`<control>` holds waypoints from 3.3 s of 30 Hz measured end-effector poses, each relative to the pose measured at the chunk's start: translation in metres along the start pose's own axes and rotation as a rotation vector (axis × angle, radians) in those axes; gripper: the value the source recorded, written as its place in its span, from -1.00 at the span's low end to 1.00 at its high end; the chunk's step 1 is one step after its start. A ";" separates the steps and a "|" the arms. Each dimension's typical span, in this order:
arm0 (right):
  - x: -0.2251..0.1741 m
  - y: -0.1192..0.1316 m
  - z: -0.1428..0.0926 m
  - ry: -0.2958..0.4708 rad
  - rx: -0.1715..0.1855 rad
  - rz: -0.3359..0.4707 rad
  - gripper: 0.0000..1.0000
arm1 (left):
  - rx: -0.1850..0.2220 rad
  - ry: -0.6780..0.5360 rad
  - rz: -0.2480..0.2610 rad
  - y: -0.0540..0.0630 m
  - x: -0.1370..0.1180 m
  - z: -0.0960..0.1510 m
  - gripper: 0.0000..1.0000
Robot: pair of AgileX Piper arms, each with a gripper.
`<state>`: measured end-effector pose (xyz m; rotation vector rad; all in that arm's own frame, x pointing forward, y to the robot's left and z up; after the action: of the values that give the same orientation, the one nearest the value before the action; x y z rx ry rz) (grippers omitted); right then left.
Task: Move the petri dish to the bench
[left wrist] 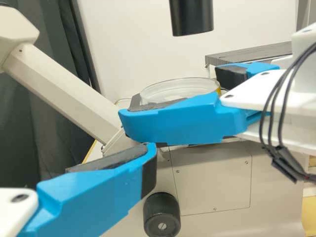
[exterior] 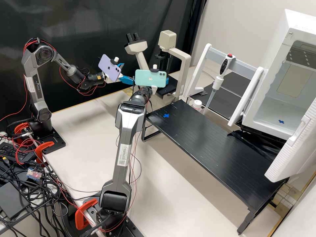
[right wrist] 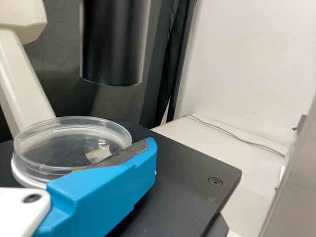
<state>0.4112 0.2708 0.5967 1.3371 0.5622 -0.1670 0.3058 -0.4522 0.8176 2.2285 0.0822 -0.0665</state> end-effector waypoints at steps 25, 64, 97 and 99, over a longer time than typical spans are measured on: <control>-0.003 -0.001 -0.001 0.000 -0.014 -0.037 -1.00 | -0.001 0.001 -0.002 0.000 0.000 0.000 1.00; -0.030 -0.008 0.002 -0.019 -0.059 0.001 1.00 | 0.003 0.000 -0.018 -0.002 0.000 0.000 1.00; -0.016 -0.006 -0.027 -0.081 -0.011 0.037 -1.00 | -0.004 0.006 -0.013 -0.001 0.000 0.000 1.00; -0.016 -0.004 -0.028 -0.082 -0.022 0.043 -1.00 | -0.004 0.006 -0.013 -0.001 0.000 0.000 1.00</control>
<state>0.3871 0.2931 0.5972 1.3143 0.4646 -0.1787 0.3057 -0.4511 0.8169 2.2244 0.1002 -0.0669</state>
